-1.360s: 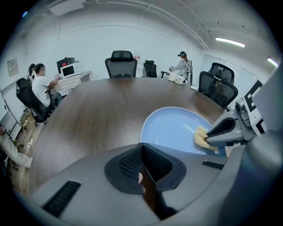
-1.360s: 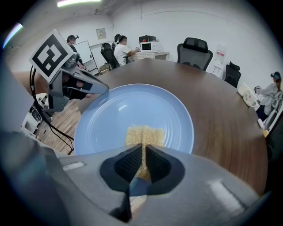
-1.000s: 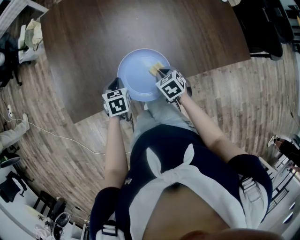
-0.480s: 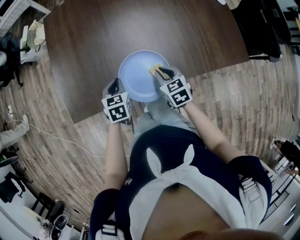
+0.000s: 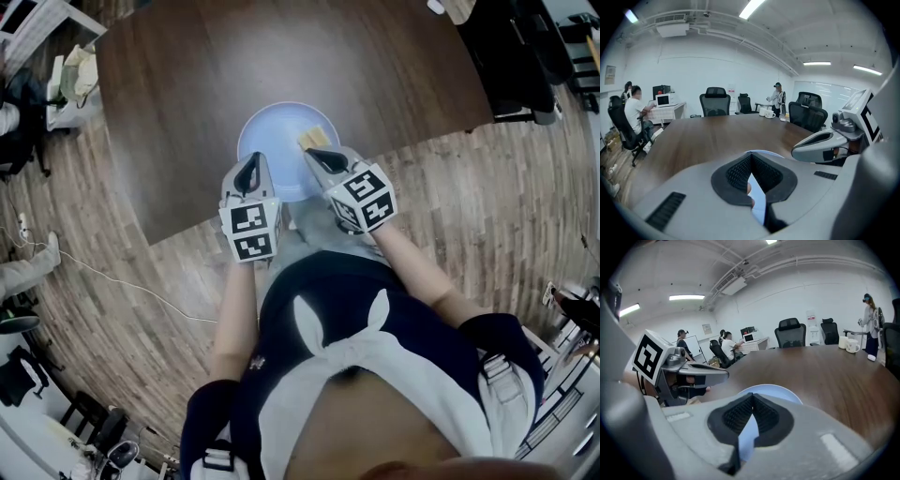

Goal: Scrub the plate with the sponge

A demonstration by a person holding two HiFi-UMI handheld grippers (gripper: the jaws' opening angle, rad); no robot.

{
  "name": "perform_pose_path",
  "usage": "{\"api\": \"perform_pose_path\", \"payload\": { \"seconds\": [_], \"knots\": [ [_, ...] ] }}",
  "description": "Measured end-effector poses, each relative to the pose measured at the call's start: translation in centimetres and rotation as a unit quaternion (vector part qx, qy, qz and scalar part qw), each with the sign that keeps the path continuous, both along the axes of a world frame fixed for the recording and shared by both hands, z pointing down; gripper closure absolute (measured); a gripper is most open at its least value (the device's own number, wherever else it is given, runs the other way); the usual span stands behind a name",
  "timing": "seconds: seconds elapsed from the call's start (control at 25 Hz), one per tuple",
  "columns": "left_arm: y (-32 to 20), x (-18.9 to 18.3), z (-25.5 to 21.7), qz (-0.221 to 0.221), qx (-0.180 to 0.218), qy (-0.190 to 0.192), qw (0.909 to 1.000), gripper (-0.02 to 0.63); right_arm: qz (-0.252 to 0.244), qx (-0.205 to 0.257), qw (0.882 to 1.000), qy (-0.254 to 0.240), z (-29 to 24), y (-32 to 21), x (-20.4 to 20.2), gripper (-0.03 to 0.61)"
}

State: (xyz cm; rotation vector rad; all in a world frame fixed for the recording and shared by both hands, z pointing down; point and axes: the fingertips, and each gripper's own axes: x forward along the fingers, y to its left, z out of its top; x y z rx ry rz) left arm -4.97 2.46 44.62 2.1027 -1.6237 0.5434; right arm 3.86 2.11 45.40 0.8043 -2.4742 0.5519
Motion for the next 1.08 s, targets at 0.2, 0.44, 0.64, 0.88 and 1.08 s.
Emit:
{"api": "perform_pose_path", "payload": {
  "seconds": [0.2, 0.44, 0.64, 0.88, 1.08],
  "knots": [
    [2.2, 1.6, -1.6, 0.008, 0.001, 0.032, 0.9994, 0.615, 0.004, 0.0, 1.0, 0.008, -0.9, 1.9, 0.7, 0.58],
    [4.8, 2.3, -2.4, -0.006, -0.003, 0.051, 0.9987, 0.615, -0.003, 0.019, 1.0, 0.005, -2.4, 4.5, 1.0, 0.58],
    [6.7, 2.7, -3.7, -0.011, 0.024, 0.057, 0.998, 0.615, 0.002, 0.029, 1.0, 0.01, -2.9, 6.4, 1.8, 0.58],
    [8.5, 4.0, -3.7, -0.003, 0.022, 0.041, 0.9989, 0.615, 0.003, 0.035, 0.999, 0.009, -3.3, 8.0, 2.8, 0.58],
    [9.7, 5.2, -4.0, 0.003, 0.019, 0.036, 0.9992, 0.615, 0.002, 0.036, 0.999, 0.01, -3.8, 9.2, 3.5, 0.58]
  ]
}}
